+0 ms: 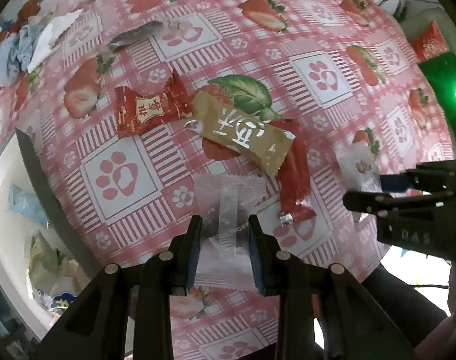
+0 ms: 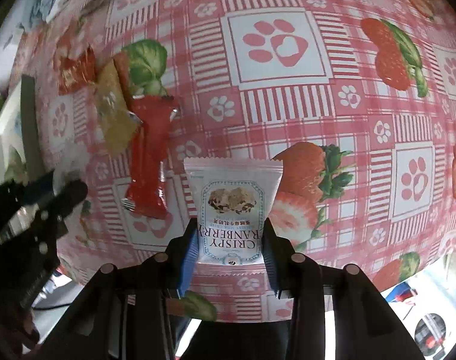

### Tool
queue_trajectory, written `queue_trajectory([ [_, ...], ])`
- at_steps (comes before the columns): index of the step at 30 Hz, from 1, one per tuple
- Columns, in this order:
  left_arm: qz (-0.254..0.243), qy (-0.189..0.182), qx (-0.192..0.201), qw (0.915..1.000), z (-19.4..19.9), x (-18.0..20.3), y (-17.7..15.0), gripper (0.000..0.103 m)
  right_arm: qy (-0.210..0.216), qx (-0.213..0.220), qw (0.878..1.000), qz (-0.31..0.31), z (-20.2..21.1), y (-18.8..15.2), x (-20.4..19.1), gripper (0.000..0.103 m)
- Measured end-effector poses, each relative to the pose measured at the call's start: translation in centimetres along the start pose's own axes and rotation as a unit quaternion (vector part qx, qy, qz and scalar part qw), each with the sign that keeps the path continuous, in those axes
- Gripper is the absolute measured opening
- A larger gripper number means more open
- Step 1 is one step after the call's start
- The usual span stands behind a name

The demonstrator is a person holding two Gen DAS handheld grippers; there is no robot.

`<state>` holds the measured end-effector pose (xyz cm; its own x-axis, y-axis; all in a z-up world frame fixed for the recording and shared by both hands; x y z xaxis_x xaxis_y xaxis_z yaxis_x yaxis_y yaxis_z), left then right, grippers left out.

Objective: Organize snacks
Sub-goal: 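Lift both held snacks off the tablecloth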

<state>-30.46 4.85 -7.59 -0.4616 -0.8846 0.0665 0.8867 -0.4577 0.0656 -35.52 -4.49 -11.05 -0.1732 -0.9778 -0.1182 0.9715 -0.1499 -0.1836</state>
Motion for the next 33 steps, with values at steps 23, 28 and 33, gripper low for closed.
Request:
queue_trajectory([
  [23,0.130,0.041,0.045,0.9897,4.9,-2.4,-1.5,0.033,0.037,0.056,0.995,0.069,7.0,-0.3,-0.1,0.041],
  [28,0.155,0.044,0.043,0.9860,5.4,-2.2,-1.4,0.033,0.044,0.068,0.994,0.067,7.4,-0.8,0.9,0.041],
  [33,0.134,0.052,0.052,0.9882,5.7,-2.4,-0.9,0.033,0.053,0.078,0.995,0.042,7.3,-0.6,1.2,0.041],
])
Point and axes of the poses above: each gripper's, at about its wrist camera, not at the fingertips, and z roughly against the way its jaws point, x to its right, y to its top, the point moved 8 cm from there along -z, roughly the way its jaws point, and after that the axes turned 2 degrees about y, right-handed, at the moved point
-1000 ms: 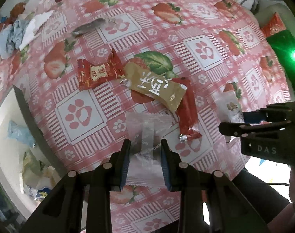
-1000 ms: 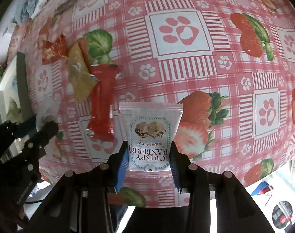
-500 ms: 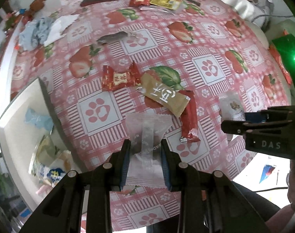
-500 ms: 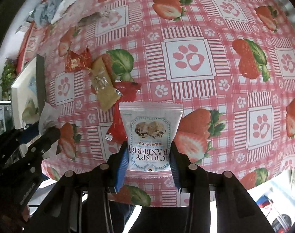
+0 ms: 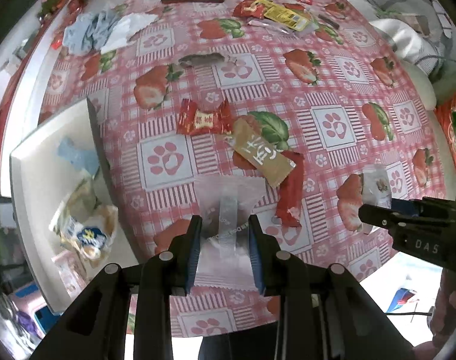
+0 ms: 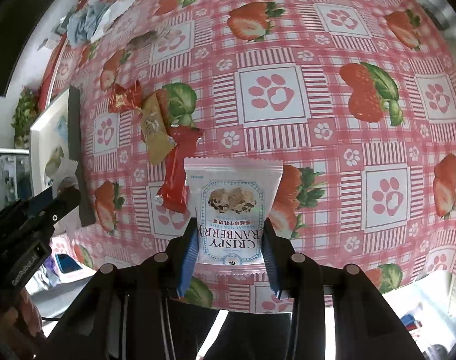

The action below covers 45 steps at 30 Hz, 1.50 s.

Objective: Organize snacks
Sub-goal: 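Lift both held snacks off the tablecloth, then carry both snacks over the white box and open both tools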

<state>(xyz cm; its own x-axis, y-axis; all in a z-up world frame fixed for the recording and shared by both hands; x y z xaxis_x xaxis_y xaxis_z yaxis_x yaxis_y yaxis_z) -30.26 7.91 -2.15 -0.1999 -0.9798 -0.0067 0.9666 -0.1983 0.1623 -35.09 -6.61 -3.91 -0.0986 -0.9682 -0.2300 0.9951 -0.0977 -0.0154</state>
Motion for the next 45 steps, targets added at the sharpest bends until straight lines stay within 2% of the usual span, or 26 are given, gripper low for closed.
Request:
queue_trajectory([
  [5,-0.030,-0.017,0.013,0.9993,-0.6,-0.7,0.3,0.033,-0.013,0.009,1.000,-0.024,-0.8,0.7,-0.4,0.041],
  [10,-0.039,-0.021,0.015,0.9989,-0.4,-2.2,0.3,0.033,-0.010,0.004,0.999,-0.044,-1.4,0.9,-1.8,0.041],
  [13,-0.043,-0.013,0.028,0.9986,0.1,-2.8,0.7,0.033,-0.014,-0.001,0.999,-0.034,-1.6,1.4,-2.5,0.041],
  [18,-0.005,-0.010,0.044,0.9989,0.9,-3.7,1.2,0.033,-0.016,-0.003,1.000,0.004,-1.5,3.2,-3.3,0.041],
  [26,0.069,-0.002,0.040,0.9968,1.5,-4.9,0.7,0.033,-0.011,-0.015,0.999,0.038,-0.5,4.3,-2.7,0.041],
  [29,0.098,0.003,0.032,0.9947,1.8,-5.9,-0.4,0.033,0.005,-0.018,0.999,0.033,-0.4,4.5,-2.4,0.041],
  [32,0.128,0.008,0.036,0.9911,2.6,-7.4,-1.3,0.033,0.032,-0.021,0.999,0.031,-0.2,4.7,-2.9,0.041],
  [35,0.159,0.008,0.038,0.9865,3.1,-9.4,-1.9,0.033,0.032,-0.027,0.999,0.032,-0.2,4.9,-3.6,0.041],
  [40,0.183,0.008,0.058,0.9813,3.6,-13.3,-1.9,0.033,0.023,-0.026,0.998,0.050,-0.9,5.8,-6.3,0.041],
  [45,0.182,0.009,0.054,0.9817,2.6,-17.3,-1.9,0.033,0.022,-0.026,0.998,0.043,-2.0,6.2,-10.0,0.041],
])
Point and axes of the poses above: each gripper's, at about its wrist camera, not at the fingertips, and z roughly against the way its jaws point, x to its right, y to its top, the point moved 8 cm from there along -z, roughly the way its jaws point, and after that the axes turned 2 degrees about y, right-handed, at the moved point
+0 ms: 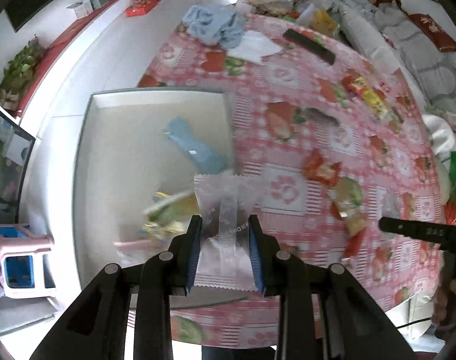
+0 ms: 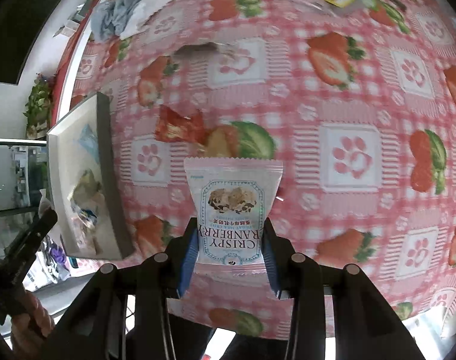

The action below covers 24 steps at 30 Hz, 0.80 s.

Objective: Organize snacks
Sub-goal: 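Carry both snacks over the white box and open both tools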

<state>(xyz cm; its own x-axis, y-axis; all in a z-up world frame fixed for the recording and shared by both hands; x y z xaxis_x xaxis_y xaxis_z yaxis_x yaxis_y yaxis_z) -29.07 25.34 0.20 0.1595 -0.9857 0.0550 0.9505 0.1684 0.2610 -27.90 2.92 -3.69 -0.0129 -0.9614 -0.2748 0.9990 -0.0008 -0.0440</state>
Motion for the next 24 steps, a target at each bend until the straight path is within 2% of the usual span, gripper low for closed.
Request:
queue_trajectory([
  [3,0.006,0.007,-0.009,0.9999,-0.3,-2.8,0.4,0.033,-0.004,-0.018,0.999,0.027,-1.3,0.4,-3.6,0.041],
  [8,-0.017,0.021,-0.032,0.9991,-2.0,-5.9,0.2,0.033,0.014,-0.032,0.998,0.047,-3.5,1.6,-9.9,0.041],
  [16,0.008,0.009,-0.048,0.9988,-3.2,-8.9,-0.7,0.033,0.034,-0.057,0.989,0.129,-6.5,4.0,-21.0,0.041],
  [19,0.012,0.007,-0.060,0.9981,-3.8,-9.4,-1.3,0.033,0.034,-0.063,0.986,0.150,-7.9,4.6,-24.1,0.041],
  [24,0.004,0.006,-0.071,0.9975,-4.5,-9.8,-1.9,0.033,0.027,-0.081,0.984,0.153,-10.1,5.1,-26.4,0.041],
])
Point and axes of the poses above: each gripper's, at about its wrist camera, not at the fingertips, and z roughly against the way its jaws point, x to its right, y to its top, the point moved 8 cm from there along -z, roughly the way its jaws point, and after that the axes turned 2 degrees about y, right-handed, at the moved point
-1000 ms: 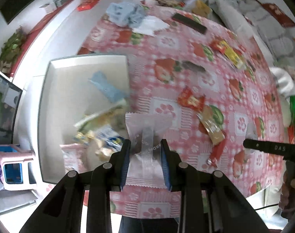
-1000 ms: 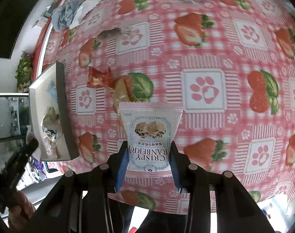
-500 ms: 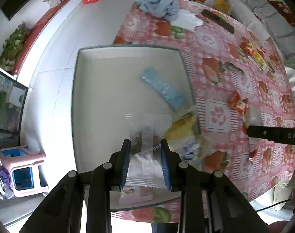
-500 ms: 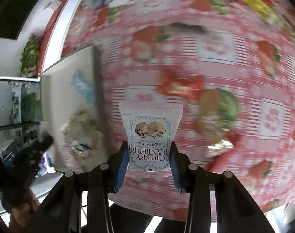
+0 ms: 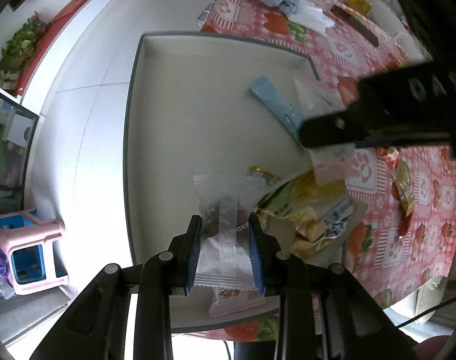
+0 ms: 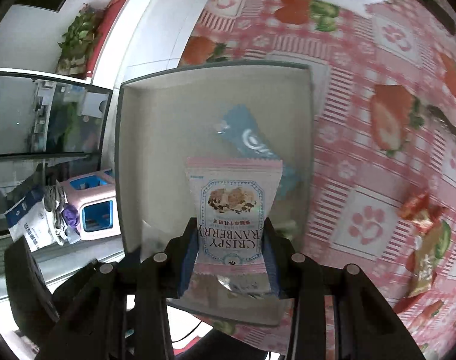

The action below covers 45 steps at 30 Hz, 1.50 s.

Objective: Organize snacks
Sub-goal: 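Carry both snacks over the white box and open both tools, then move both open tools back toward the remaining snacks on the tablecloth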

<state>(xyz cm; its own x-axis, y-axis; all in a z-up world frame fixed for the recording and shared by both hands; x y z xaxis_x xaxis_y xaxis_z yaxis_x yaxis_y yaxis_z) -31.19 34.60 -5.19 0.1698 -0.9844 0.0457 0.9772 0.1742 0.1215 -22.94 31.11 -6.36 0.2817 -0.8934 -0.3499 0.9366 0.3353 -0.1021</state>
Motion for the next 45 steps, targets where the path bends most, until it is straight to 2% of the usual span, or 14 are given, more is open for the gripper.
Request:
queue_trajectory([
  [2,-0.003,0.001,-0.003,1.0000,-0.2,-0.2,-0.2,0.035,-0.011,-0.007,1.000,0.006,-0.5,0.2,-0.2,0.041],
  [4,-0.009,0.005,-0.007,0.9999,-0.4,-0.2,-0.3,0.048,-0.022,-0.012,1.000,0.011,-1.1,0.4,-0.4,0.044],
  [5,-0.011,0.006,-0.006,0.9999,-0.4,-0.1,-0.3,0.063,-0.024,-0.014,1.000,0.011,-1.2,0.3,-0.5,0.048],
  [6,-0.017,0.009,0.001,0.9998,-0.2,0.0,-0.3,0.071,-0.026,-0.015,1.000,0.010,-1.3,0.3,-0.7,0.055],
  [8,-0.027,0.014,0.008,0.9995,0.1,0.3,-0.3,0.078,-0.032,-0.012,0.999,0.006,-1.3,0.4,-0.7,0.069],
  [9,-0.029,0.015,0.010,0.9994,0.2,0.4,-0.3,0.079,-0.034,-0.010,0.999,0.005,-1.2,0.4,-0.6,0.078],
  [10,-0.031,0.017,0.011,0.9993,0.3,0.5,-0.2,0.079,-0.035,-0.008,0.999,0.003,-1.0,0.3,-0.5,0.082],
  [15,-0.038,0.023,0.011,0.9990,0.5,0.8,-0.1,0.079,-0.042,0.000,0.999,-0.009,0.4,-0.6,1.1,0.087],
  [17,-0.037,0.030,0.013,0.9988,0.8,0.8,-0.1,0.079,-0.048,0.002,0.999,-0.021,1.0,-1.3,2.3,0.103],
  [26,-0.035,0.062,0.025,0.9971,2.3,3.1,-1.1,0.079,-0.040,0.010,0.995,-0.091,2.7,-8.1,10.5,0.103],
  [33,-0.013,0.099,0.045,0.9940,4.1,8.5,-3.7,0.079,-0.029,0.008,0.991,-0.131,4.7,-15.6,19.6,0.103],
  [36,0.003,0.086,0.040,0.9955,4.4,12.6,-6.2,0.080,-0.030,0.002,0.988,-0.153,5.4,-18.7,23.0,0.103],
  [40,-0.033,0.066,0.012,0.9972,3.5,17.5,-8.8,0.080,-0.046,-0.011,0.980,-0.195,5.9,-22.7,27.8,0.103],
  [45,-0.062,0.055,0.018,0.9964,3.6,19.3,-8.9,0.080,-0.046,-0.006,0.969,-0.242,6.0,-25.5,30.5,0.103],
])
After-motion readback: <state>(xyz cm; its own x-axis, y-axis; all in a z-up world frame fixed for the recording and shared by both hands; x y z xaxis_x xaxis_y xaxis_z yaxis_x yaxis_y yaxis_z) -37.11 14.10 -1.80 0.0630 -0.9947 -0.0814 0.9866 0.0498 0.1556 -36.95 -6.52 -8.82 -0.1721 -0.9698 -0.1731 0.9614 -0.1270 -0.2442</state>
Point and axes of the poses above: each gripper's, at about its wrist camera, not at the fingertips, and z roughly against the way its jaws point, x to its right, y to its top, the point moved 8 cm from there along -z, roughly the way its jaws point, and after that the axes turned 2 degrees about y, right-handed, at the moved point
